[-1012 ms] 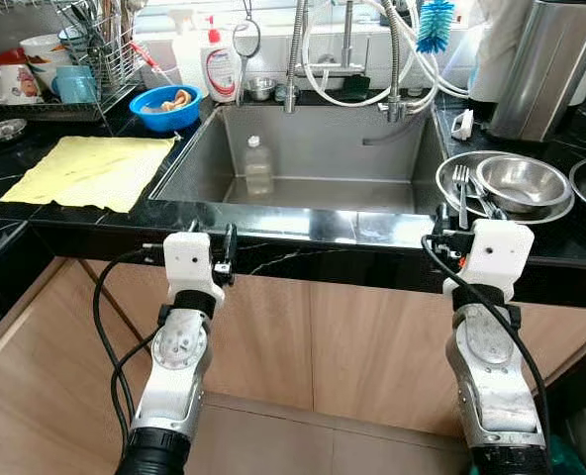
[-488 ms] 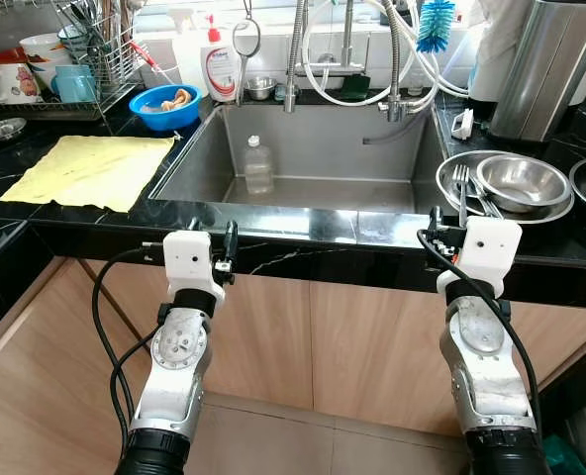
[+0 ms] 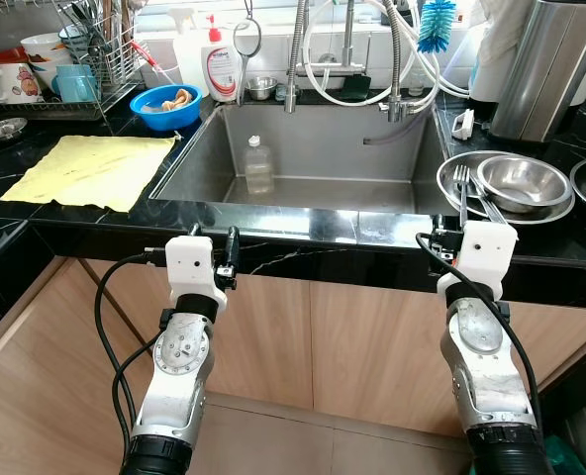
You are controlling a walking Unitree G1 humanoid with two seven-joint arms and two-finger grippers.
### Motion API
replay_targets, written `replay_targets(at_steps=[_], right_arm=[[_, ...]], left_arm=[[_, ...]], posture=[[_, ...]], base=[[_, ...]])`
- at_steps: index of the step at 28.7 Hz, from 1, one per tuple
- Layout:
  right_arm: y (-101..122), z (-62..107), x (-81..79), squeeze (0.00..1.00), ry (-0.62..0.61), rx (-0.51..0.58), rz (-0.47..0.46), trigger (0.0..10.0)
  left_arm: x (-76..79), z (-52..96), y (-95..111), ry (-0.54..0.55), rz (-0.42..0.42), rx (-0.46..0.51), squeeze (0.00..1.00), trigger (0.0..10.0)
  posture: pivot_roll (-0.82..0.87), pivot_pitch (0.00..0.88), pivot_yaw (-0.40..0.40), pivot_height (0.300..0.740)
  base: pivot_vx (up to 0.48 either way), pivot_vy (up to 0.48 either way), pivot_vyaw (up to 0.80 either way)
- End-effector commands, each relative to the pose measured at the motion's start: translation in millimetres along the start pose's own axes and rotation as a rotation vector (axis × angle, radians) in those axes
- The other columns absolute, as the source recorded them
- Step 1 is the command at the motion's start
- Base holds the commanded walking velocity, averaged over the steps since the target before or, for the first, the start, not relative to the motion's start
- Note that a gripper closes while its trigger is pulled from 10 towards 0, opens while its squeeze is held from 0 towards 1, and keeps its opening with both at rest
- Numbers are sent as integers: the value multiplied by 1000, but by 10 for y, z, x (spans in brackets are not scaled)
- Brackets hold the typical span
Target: Kitchen organization
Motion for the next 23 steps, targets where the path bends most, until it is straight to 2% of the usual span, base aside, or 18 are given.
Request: replay_targets(at_steps=[1,23], right_arm=[[31,-35,-48,0,12,4,-10,0],[69,-62,-123,0,22,24,-28,0]], left_arm=[[-36,8,-1,15,-3,-9,0,10000],[-13,-27,15,-2,-9,-3,0,10000]], posture=[[-145,0,43,740],[-147,0,51,740]], base=[[0,0,0],[0,0,0]])
Point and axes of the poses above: a point about 5 cm out from each wrist's last joint towards the gripper, its own z axis pointing back from the gripper into the wrist, its own y axis along the axis of the wrist's last joint, x = y × z, the point moved 1 cm from there along -z, pointing out of the wrist towards the gripper, and after that the axes turned 13 degrees about -z, right-handed, at the moved point
